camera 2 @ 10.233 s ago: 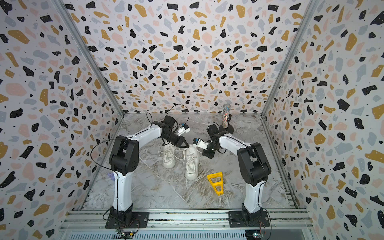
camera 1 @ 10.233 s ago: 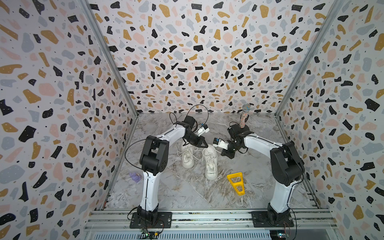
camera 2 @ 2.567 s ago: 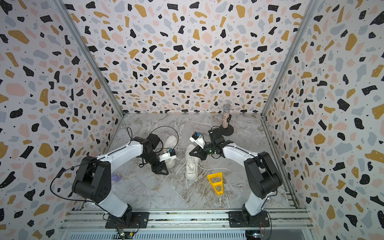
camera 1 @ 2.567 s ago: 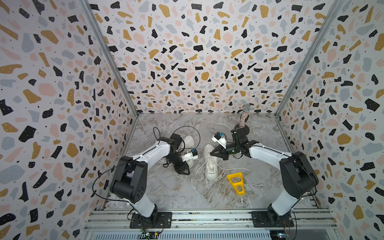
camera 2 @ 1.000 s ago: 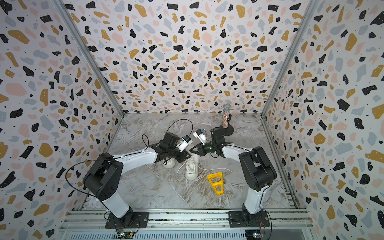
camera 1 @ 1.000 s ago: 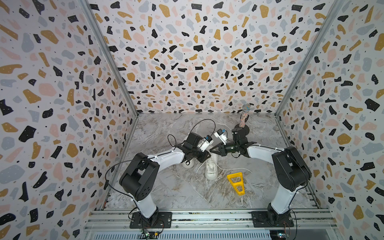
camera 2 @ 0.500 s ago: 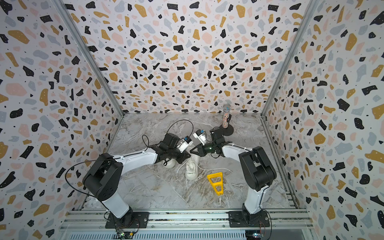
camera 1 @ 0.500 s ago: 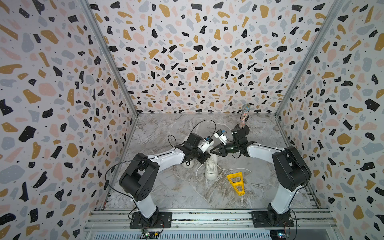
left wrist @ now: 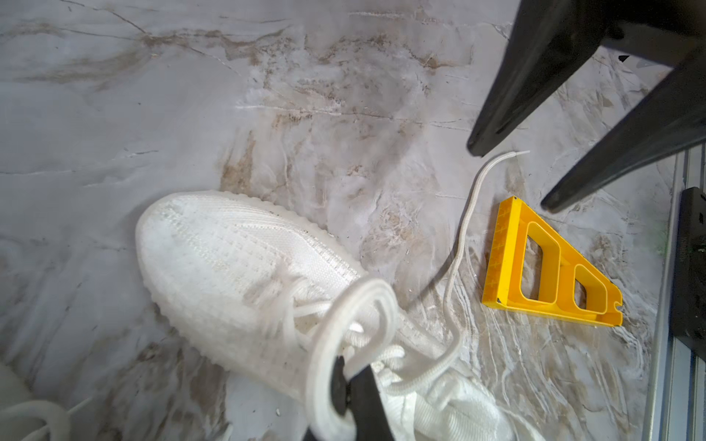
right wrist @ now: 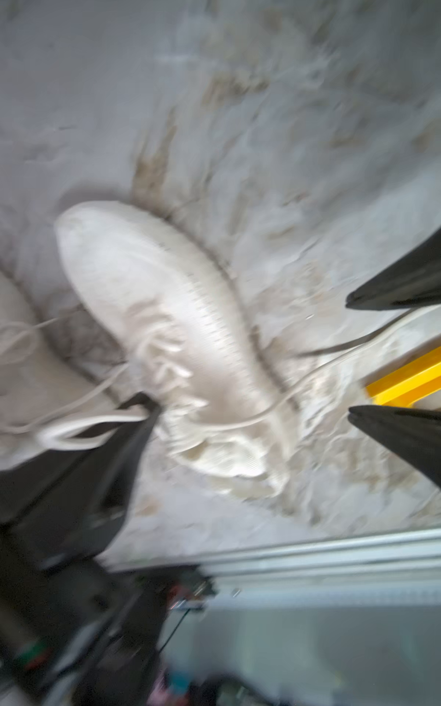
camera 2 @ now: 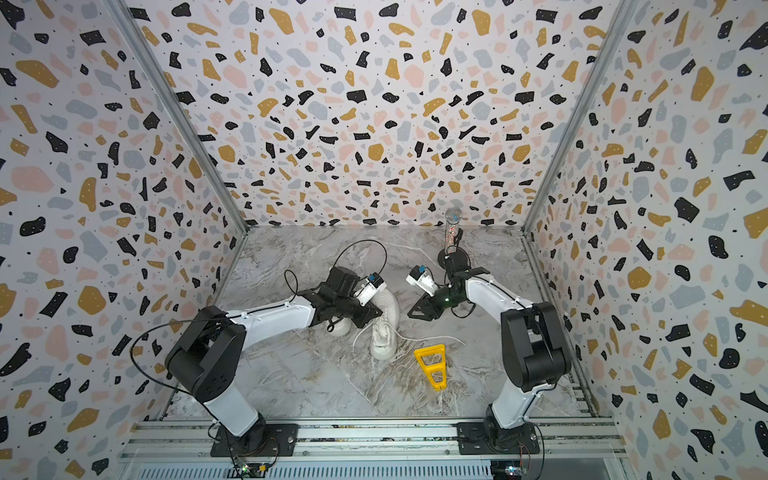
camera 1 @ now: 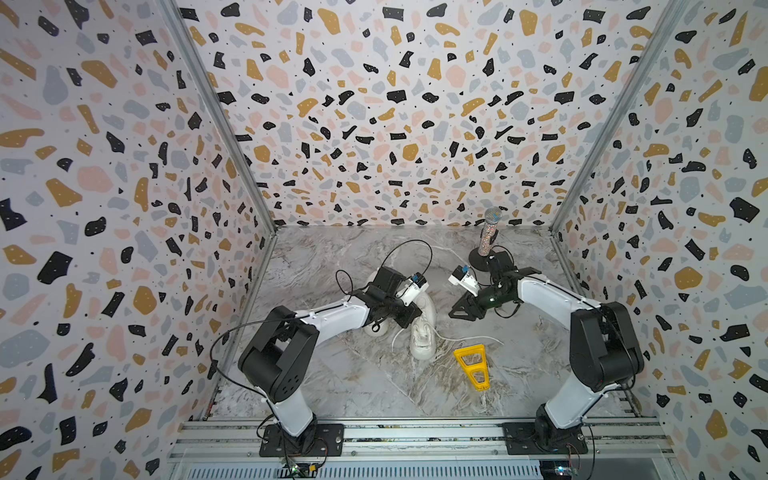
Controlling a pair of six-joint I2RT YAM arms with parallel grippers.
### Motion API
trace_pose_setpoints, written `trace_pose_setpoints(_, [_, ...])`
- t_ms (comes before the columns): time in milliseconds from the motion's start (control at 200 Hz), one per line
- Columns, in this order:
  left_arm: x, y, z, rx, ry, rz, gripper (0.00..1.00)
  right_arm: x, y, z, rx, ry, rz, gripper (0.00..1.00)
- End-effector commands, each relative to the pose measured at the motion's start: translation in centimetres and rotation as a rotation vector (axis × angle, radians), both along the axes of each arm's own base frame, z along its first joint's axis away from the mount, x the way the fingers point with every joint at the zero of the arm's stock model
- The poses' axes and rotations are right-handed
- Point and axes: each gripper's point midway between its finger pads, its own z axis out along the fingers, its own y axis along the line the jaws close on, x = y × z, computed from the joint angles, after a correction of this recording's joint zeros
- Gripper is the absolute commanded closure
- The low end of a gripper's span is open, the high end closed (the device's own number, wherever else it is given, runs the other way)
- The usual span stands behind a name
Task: Tie the shoes
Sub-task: Wrap the shoelace around the shoelace.
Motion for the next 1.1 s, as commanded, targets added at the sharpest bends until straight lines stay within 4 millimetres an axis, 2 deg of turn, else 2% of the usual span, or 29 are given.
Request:
trace_pose_setpoints(0, [0.0,-0.4,1.8,-0.047,-0.029,-0.012,1.0,-3.9,-6.3,-1.8,-0.306,-0.068,0.213,0.51])
trace_pose_setpoints(75, [-0.1,-0.5,1.9,-0.049,-0.028,-0.014,1.0,-3.9,-8.9,-3.2,-0.448,-0.078,0.242,0.5])
trace_pose_setpoints(125, [0.0,-0.5,2.1,-0.052,-0.028,-0.014,1.0,-3.9,-9.8,-3.8,-0.504,-0.065,0.243,0.5])
trace_pose_setpoints(265, [0.1,-0.7,2.4,-0.058,-0.029,-0.015,1.0,-3.5,-10.0,-5.0,-0.527,-0.027,0.189,0.51])
trace_pose_setpoints(491, [0.0,-0.7,2.2,-0.054,-0.021,-0.017,1.0,-3.0,-11.0,-7.8,-0.598,0.008,0.159,0.56])
trace_pose_setpoints(701, [0.0,-0.8,2.1,-0.056,-0.013,-0.02,1.0,-2.5,-11.4,-9.2,-0.628,0.024,0.123,0.72])
trace_pose_setpoints(816, [-0.1,-0.8,2.1,-0.058,-0.011,-0.022,1.0,-2.2,-11.7,-9.6,-0.645,0.006,0.095,0.9])
trace_pose_setpoints(871, [0.0,-0.7,2.2,-0.063,-0.008,-0.021,1.0,-1.6,-11.5,-9.0,-0.638,-0.018,0.061,1.0])
trace_pose_setpoints(961, [0.0,-0.6,2.2,-0.073,0.001,-0.019,1.0,1.1,-10.4,-6.2,-0.563,-0.069,-0.066,1.0])
trace_pose_setpoints(1026, [0.1,-0.5,2.4,-0.088,0.002,-0.019,1.0,3.8,-8.5,-2.3,-0.407,-0.099,-0.192,1.0])
trace_pose_setpoints(1091, [0.1,-0.5,2.5,-0.098,-0.002,-0.022,1.0,5.6,-6.1,1.7,-0.213,-0.108,-0.255,1.0])
